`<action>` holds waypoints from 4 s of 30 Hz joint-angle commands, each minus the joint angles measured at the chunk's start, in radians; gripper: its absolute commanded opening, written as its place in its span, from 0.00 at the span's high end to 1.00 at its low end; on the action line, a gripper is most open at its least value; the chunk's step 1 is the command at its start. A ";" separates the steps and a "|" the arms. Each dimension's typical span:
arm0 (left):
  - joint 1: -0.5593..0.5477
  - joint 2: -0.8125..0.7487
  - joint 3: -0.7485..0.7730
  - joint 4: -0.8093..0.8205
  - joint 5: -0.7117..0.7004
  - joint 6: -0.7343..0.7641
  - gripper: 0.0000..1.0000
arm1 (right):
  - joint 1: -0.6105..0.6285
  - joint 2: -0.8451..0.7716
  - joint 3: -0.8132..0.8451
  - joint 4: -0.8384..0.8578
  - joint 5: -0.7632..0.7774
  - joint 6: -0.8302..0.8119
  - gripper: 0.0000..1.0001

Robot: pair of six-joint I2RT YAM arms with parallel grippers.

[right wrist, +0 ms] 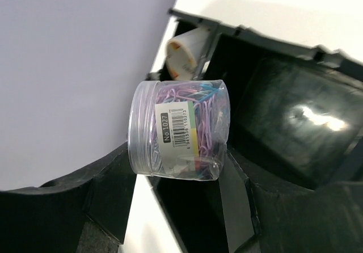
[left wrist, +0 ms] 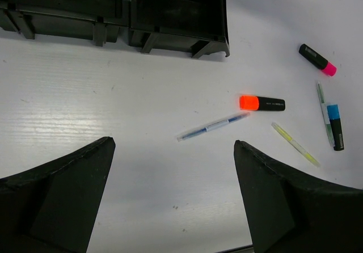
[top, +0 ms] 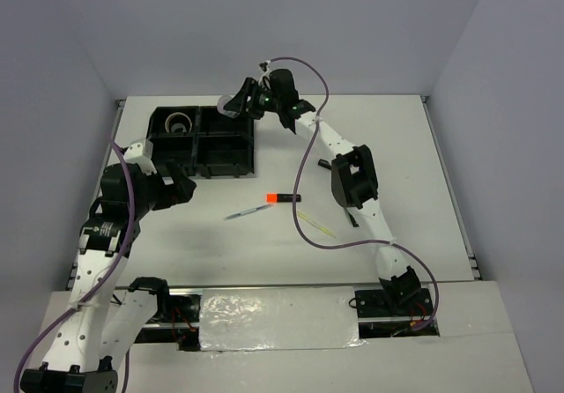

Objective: Sort the stationery into containers
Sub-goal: Place the stationery in the storage box, then pick up the pen from the center of the board, then place the pen in the storage box.

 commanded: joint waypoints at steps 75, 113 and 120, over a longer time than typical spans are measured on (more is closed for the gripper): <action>-0.094 0.027 0.004 0.027 -0.035 0.014 0.01 | 0.373 -0.977 -1.321 -0.425 0.300 -0.759 1.00; -0.032 -0.046 -0.001 0.036 -0.011 0.026 0.01 | 0.324 -0.200 -0.127 -0.230 0.529 -1.246 0.88; -0.035 -0.049 -0.002 0.039 -0.008 0.029 0.01 | 0.321 -0.200 -0.123 -0.196 0.530 -1.185 0.17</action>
